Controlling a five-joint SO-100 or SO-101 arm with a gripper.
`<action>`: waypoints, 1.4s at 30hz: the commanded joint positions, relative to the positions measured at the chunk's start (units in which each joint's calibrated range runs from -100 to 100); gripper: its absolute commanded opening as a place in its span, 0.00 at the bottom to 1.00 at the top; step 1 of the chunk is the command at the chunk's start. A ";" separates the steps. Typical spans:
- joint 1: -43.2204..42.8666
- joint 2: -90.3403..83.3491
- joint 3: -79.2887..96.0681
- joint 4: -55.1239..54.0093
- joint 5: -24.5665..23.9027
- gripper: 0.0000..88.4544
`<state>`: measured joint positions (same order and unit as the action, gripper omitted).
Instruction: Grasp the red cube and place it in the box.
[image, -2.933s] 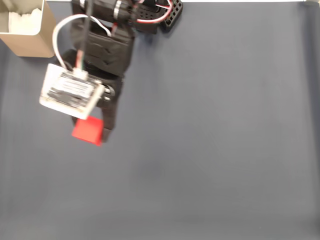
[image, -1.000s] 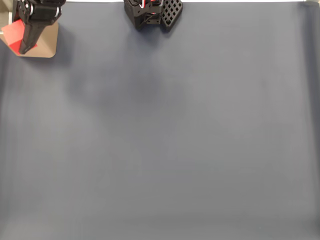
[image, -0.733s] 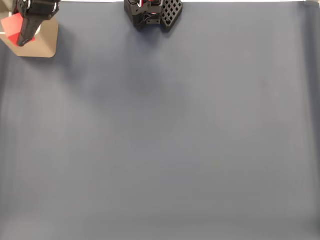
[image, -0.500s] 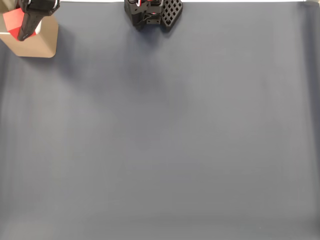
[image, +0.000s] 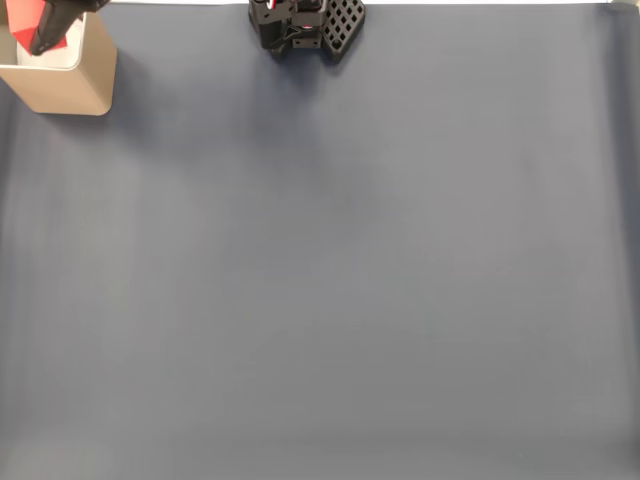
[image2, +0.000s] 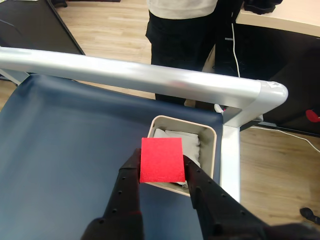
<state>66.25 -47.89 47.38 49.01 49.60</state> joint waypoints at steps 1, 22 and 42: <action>1.15 -0.89 -0.57 -1.38 -0.59 0.00; 2.86 2.31 -0.48 -5.24 -1.03 0.00; 3.85 -0.29 1.80 -5.40 -0.20 0.00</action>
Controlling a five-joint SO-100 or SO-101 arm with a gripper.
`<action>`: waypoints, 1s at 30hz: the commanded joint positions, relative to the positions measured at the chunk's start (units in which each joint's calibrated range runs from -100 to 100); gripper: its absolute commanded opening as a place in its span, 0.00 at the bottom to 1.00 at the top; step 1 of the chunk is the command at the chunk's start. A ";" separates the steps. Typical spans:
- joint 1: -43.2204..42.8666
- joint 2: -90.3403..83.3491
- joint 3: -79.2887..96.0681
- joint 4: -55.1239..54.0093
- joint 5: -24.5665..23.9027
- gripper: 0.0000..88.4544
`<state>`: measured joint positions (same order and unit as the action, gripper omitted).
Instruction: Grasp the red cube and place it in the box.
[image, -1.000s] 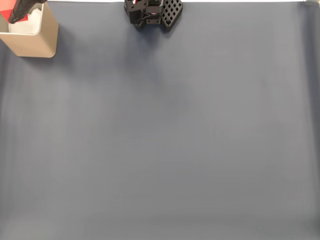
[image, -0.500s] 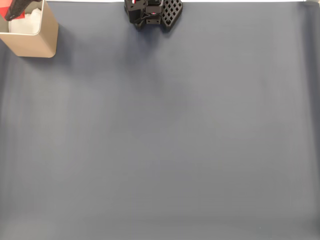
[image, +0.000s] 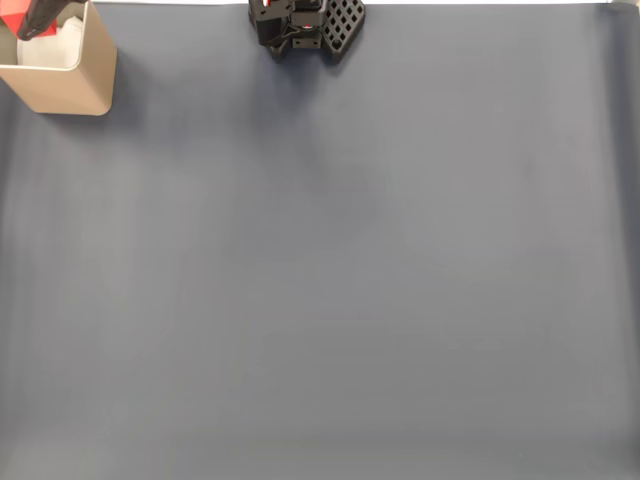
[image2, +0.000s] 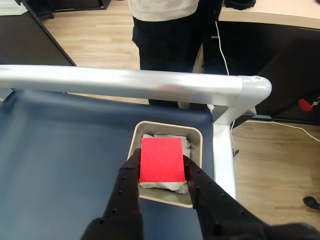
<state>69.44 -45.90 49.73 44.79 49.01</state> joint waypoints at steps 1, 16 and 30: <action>0.66 -2.46 -0.46 -1.18 0.39 0.00; 0.73 -2.98 -0.18 -1.18 0.39 0.00; 1.44 -3.93 1.46 -3.23 -0.39 0.46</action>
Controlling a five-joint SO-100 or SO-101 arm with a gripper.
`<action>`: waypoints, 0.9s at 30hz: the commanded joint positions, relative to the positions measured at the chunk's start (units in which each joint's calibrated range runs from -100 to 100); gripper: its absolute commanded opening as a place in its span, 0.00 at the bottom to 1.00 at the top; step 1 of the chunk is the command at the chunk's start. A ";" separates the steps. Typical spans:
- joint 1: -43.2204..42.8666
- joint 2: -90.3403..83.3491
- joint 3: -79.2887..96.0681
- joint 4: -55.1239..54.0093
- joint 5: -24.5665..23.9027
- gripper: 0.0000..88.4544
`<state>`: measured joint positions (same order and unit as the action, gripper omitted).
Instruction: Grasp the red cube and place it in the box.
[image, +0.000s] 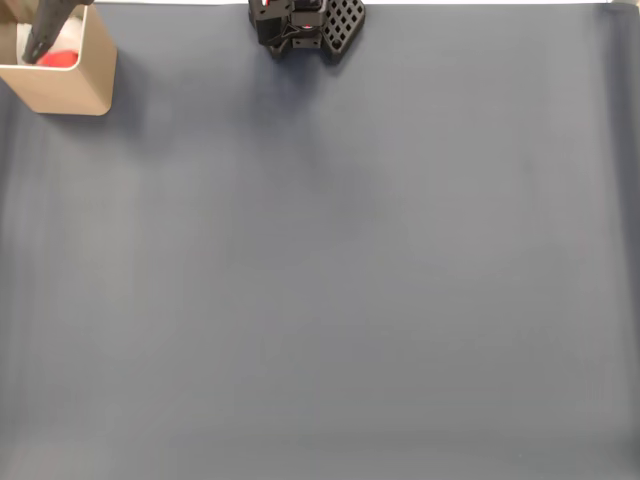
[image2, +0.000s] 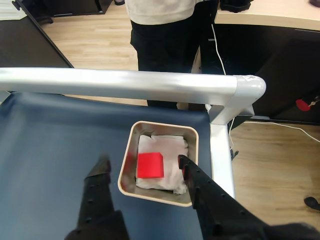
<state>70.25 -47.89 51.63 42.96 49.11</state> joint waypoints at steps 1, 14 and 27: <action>0.63 -2.02 -0.26 -1.57 -0.54 0.46; 0.56 -2.71 0.65 -2.63 -0.68 0.49; 0.42 -3.23 1.29 -3.21 -0.63 0.49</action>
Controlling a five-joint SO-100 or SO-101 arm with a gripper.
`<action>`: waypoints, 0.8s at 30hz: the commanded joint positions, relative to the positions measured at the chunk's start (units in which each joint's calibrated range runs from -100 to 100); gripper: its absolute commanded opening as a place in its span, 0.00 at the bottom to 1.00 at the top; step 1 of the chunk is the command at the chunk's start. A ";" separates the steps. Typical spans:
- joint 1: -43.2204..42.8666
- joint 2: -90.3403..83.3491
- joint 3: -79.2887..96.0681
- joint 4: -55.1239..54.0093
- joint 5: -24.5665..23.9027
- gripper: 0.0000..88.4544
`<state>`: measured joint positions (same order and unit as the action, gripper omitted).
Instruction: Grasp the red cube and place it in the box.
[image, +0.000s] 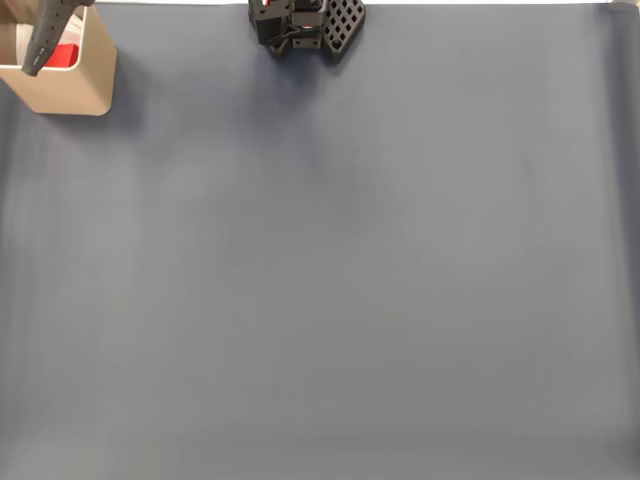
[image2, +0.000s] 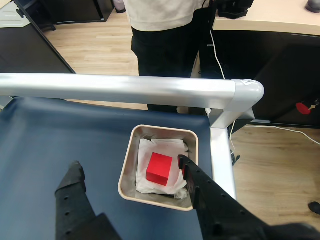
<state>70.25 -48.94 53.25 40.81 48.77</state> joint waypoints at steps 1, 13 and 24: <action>0.42 -2.19 -0.24 -1.06 -0.29 0.49; -0.01 -2.88 0.94 -1.71 -0.05 0.08; -2.99 -2.28 -0.15 -2.12 0.59 0.00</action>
<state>68.92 -49.98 54.43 39.70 48.96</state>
